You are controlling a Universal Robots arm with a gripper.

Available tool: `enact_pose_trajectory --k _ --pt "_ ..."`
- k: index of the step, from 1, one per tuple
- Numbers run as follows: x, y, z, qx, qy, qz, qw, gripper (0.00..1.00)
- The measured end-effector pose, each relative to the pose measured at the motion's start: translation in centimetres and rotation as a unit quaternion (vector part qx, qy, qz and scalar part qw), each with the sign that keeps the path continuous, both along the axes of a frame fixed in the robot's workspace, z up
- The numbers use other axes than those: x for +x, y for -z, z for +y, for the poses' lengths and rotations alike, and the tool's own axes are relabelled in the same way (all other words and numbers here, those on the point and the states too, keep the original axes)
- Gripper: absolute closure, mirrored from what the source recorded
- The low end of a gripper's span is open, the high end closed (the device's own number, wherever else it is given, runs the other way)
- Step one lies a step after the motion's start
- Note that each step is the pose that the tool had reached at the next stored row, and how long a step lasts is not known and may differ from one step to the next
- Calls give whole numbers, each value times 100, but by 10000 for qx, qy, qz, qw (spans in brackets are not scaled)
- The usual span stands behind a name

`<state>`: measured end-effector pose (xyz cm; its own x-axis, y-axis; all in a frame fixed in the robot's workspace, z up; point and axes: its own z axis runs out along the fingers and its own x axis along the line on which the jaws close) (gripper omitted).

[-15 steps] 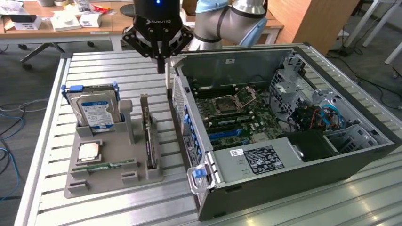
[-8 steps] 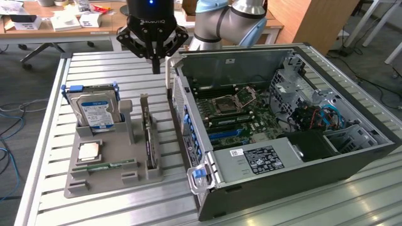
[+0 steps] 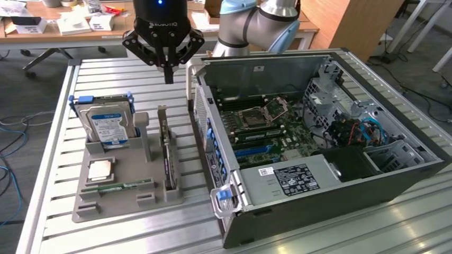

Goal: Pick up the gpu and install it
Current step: 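Reach for the gpu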

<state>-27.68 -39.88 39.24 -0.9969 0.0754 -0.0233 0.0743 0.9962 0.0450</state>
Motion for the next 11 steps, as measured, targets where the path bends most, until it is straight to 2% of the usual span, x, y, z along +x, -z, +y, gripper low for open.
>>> enact_pose_trajectory --k 11 --pt "-33 0 0 0 0 0 10000 89"
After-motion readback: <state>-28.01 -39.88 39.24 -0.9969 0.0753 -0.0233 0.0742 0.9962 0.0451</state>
